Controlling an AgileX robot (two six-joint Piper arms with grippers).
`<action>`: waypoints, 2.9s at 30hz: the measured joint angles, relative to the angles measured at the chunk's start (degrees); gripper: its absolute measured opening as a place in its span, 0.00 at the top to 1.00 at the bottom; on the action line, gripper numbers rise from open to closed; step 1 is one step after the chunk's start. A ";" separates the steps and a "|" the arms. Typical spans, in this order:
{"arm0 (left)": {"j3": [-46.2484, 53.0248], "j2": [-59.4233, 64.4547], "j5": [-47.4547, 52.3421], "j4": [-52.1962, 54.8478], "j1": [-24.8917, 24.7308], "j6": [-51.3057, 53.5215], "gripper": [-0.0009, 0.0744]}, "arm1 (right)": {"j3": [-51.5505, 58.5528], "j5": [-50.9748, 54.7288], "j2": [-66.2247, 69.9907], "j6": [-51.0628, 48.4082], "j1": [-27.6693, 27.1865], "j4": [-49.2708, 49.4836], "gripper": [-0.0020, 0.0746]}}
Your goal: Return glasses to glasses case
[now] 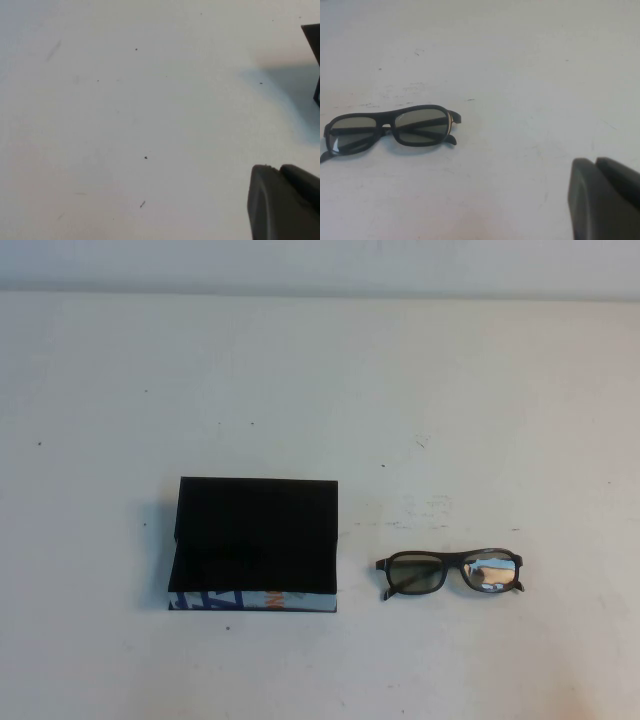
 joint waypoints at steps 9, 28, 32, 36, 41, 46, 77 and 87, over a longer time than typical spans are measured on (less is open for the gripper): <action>0.00 0.00 0.00 0.10 0.00 0.00 0.99 | 0.00 0.00 0.00 0.00 0.00 0.00 0.99; 0.00 0.00 0.00 0.10 0.00 0.00 0.99 | 0.00 -1.11 0.00 0.00 0.00 0.00 0.99; 0.00 0.00 0.00 0.10 0.00 0.00 0.99 | 0.00 -1.59 0.00 0.00 0.00 0.00 0.99; 0.00 0.00 0.00 0.10 0.00 0.00 0.99 | 0.00 -1.59 0.00 0.00 0.00 0.00 0.99; 0.00 0.00 0.00 0.10 0.00 0.00 0.99 | 0.00 -1.76 0.00 0.00 0.00 3.51 0.99; 0.00 0.00 0.00 0.10 0.00 0.00 0.99 | 0.00 -6.77 0.00 0.00 0.00 21.55 0.99; 0.00 0.00 0.00 0.10 0.00 0.00 0.99 | -36.57 33.02 50.35 -18.04 0.00 24.12 0.99; 0.00 0.00 0.00 0.10 0.00 0.00 0.99 | -42.73 32.78 63.11 -27.48 8.86 20.79 0.99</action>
